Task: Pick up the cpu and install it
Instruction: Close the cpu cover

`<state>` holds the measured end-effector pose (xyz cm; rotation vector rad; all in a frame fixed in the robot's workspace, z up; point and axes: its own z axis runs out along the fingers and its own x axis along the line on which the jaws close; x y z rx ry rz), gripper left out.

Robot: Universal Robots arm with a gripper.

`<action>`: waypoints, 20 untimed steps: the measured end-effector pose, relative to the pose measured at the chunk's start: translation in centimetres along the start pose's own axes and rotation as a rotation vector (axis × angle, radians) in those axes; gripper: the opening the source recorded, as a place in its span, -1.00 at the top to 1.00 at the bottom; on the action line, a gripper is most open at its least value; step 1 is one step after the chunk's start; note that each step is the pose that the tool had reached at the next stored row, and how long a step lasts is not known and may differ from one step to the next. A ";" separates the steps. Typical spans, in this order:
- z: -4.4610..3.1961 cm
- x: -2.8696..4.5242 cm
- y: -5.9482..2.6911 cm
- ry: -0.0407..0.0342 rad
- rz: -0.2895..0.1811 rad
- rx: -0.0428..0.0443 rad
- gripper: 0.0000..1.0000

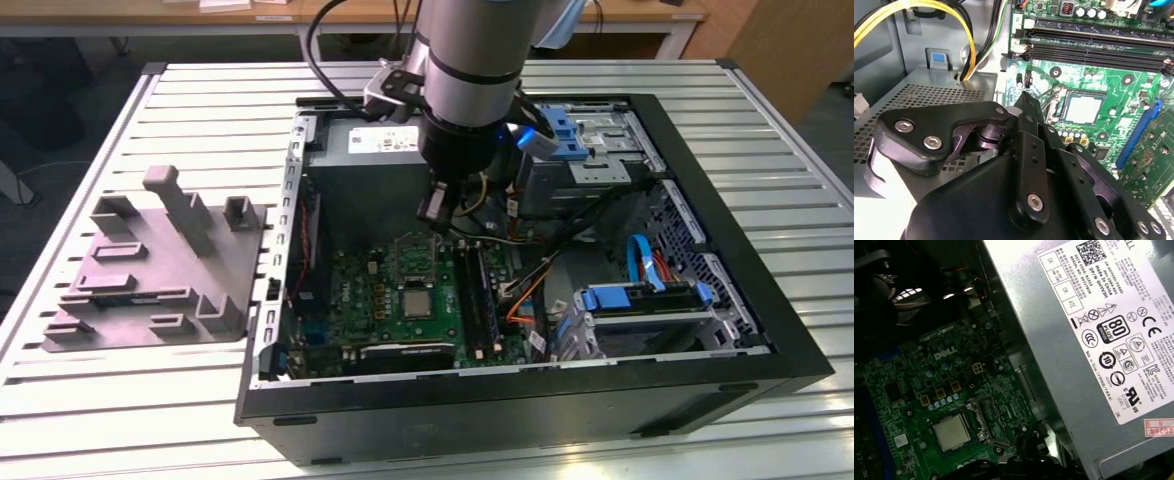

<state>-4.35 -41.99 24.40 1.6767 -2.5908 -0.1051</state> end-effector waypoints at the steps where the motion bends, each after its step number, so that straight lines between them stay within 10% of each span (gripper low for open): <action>1: -0.01 0.00 0.00 0.0000 -0.007 -0.0002 0.79; 20: -0.03 1.16 -0.12 0.0206 -0.078 0.0062 0.79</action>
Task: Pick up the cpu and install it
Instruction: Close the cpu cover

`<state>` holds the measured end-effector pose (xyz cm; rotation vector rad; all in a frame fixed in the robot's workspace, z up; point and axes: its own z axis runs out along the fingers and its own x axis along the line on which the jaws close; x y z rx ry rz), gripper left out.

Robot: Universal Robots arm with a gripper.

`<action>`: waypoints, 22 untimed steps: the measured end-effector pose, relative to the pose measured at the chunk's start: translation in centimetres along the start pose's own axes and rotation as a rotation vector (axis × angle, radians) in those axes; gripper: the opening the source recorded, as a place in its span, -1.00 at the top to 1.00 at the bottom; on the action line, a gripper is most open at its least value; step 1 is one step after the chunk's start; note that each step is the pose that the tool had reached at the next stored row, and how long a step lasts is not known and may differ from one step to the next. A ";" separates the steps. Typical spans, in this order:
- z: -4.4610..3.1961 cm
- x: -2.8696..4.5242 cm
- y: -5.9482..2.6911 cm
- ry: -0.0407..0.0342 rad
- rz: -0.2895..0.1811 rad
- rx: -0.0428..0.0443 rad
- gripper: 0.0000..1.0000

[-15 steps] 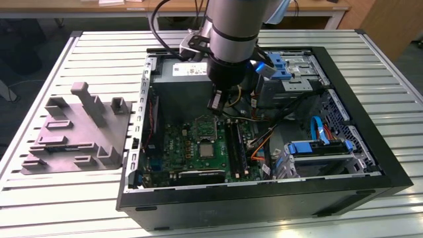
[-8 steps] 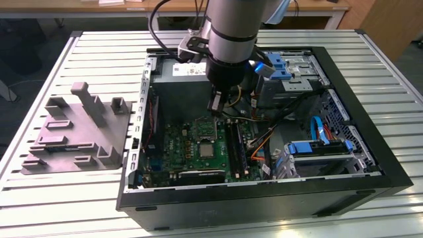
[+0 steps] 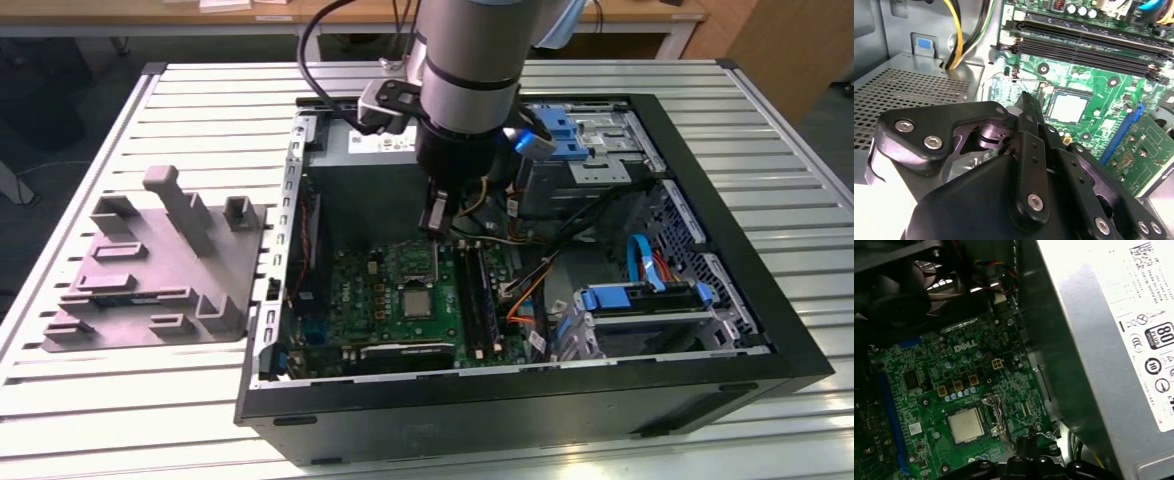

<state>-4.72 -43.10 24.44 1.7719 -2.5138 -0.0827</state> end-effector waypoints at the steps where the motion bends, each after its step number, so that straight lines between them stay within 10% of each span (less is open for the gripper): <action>1: 0.01 0.12 -0.03 0.0004 -0.001 0.0002 0.79; 22: 0.11 2.60 -0.67 0.0133 -0.021 0.0046 0.79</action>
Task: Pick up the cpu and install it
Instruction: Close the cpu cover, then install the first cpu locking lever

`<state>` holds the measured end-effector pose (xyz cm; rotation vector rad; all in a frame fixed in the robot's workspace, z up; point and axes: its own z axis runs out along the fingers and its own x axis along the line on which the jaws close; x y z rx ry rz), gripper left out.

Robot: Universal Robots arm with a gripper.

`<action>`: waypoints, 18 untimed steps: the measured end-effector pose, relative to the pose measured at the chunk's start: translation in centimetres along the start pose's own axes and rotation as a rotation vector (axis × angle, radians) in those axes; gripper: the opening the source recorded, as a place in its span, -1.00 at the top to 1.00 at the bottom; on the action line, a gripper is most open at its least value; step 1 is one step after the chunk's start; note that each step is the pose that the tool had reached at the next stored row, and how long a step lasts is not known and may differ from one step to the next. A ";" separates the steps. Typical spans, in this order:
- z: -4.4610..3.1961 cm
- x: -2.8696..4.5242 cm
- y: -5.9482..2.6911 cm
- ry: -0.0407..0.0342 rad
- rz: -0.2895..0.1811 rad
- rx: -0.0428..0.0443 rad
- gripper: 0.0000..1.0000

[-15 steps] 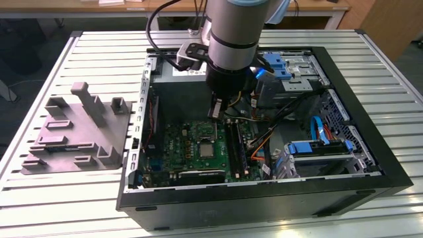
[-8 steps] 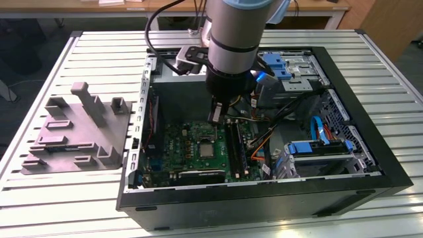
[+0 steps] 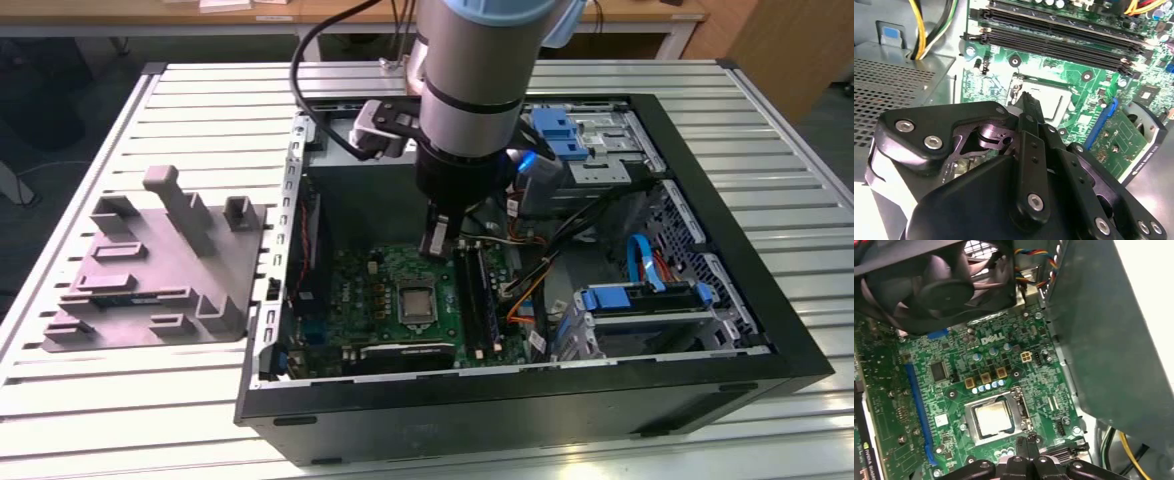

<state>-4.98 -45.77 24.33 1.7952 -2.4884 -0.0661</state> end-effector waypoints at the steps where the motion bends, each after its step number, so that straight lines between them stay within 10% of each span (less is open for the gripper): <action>1: 0.01 0.11 -0.02 0.0005 -0.001 0.0001 0.79; 18: 0.08 0.98 0.00 0.0030 -0.012 0.0011 0.79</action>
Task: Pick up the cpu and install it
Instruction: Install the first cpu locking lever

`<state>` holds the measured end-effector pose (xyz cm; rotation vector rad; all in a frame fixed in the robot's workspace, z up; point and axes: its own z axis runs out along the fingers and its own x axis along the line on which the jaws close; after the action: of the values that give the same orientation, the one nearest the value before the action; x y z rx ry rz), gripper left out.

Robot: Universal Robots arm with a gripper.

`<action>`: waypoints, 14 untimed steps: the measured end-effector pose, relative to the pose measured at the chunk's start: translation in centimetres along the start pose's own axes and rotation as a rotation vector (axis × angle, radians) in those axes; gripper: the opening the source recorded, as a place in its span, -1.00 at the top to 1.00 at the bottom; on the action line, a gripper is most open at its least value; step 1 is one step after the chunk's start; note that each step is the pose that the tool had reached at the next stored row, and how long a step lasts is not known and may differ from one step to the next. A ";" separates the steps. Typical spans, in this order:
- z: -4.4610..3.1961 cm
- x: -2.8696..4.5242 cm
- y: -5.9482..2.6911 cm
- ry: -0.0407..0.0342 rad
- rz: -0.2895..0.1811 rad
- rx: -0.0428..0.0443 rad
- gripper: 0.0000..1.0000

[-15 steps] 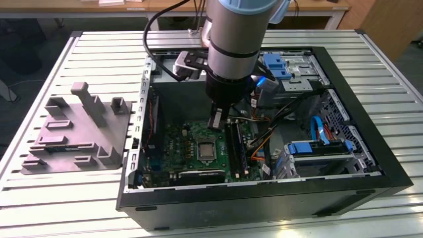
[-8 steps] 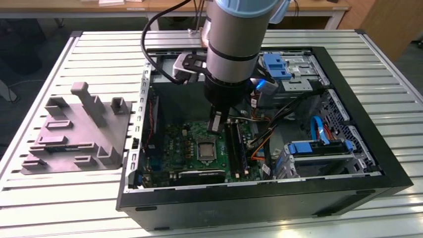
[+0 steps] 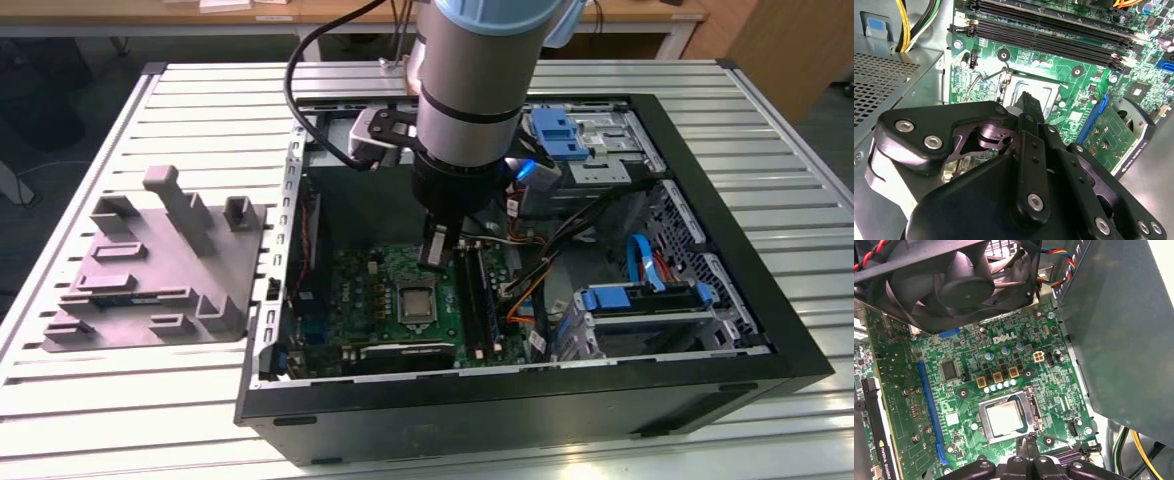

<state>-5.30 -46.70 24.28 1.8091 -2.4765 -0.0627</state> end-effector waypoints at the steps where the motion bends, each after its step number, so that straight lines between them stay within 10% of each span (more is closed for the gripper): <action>1: 0.00 0.00 0.00 0.0000 0.000 0.0000 0.79; 14: -0.15 -1.19 -1.73 -0.0003 0.000 0.0001 0.79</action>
<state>-3.28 -46.09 24.25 1.8093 -2.4767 -0.0628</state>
